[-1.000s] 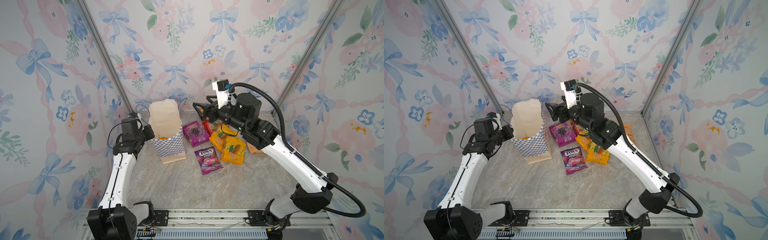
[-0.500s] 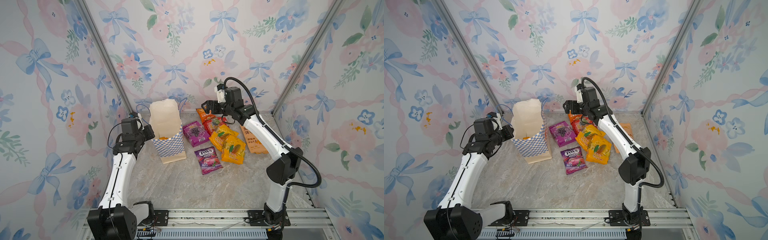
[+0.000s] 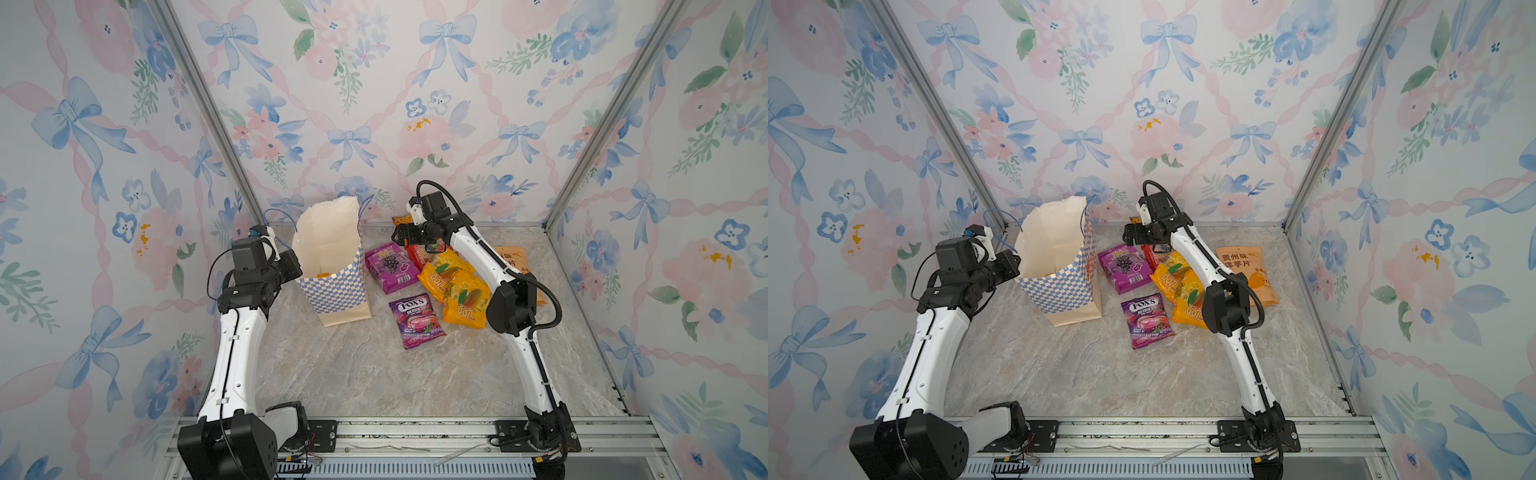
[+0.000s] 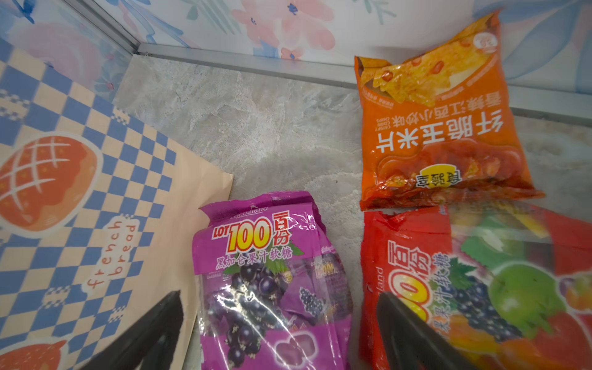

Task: Place the snacks into the paper bag
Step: Pick up the snack from the top-center of the table.

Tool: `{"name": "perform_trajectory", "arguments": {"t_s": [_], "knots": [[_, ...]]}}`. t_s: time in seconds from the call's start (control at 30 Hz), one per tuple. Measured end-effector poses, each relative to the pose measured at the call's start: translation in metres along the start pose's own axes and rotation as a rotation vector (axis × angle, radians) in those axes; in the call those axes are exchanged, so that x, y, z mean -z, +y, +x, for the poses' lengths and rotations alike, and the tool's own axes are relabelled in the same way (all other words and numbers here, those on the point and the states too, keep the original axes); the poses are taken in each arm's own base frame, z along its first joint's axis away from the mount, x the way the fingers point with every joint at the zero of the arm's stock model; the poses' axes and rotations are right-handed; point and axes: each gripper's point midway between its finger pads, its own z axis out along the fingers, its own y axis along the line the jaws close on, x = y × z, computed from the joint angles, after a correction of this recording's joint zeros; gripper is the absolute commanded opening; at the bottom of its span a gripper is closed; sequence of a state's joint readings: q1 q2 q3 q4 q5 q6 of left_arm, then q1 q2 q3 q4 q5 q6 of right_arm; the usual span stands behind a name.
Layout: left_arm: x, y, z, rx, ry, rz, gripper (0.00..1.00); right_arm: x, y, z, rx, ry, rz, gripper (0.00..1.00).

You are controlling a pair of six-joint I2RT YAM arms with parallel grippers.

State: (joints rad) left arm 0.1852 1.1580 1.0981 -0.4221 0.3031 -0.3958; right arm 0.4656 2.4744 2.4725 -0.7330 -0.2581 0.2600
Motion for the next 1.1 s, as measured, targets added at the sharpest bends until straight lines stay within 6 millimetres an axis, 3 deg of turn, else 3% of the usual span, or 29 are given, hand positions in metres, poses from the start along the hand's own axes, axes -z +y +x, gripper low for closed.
{"name": "perform_trajectory", "arguments": {"t_s": [0.27, 0.4, 0.6, 0.87, 1.1], "knots": [[0.000, -0.002, 0.000, 0.000, 0.004, 0.015, 0.00, -0.024, -0.023, 0.011, -0.047, 0.035, -0.033, 0.97], [0.000, -0.002, 0.000, 0.000, 0.004, 0.016, 0.00, -0.037, -0.026, 0.020, -0.058, 0.058, -0.051, 0.97], [0.000, -0.002, 0.001, 0.000, 0.006, 0.021, 0.00, -0.055, -0.025, 0.038, -0.060, 0.103, -0.060, 0.96], [0.000, -0.003, 0.002, 0.001, 0.009, 0.024, 0.00, -0.059, -0.014, 0.055, -0.037, 0.158, -0.069, 0.97], [-0.001, -0.002, 0.004, 0.002, 0.012, 0.024, 0.00, -0.064, -0.005, 0.084, 0.002, 0.235, -0.097, 0.97]]}}
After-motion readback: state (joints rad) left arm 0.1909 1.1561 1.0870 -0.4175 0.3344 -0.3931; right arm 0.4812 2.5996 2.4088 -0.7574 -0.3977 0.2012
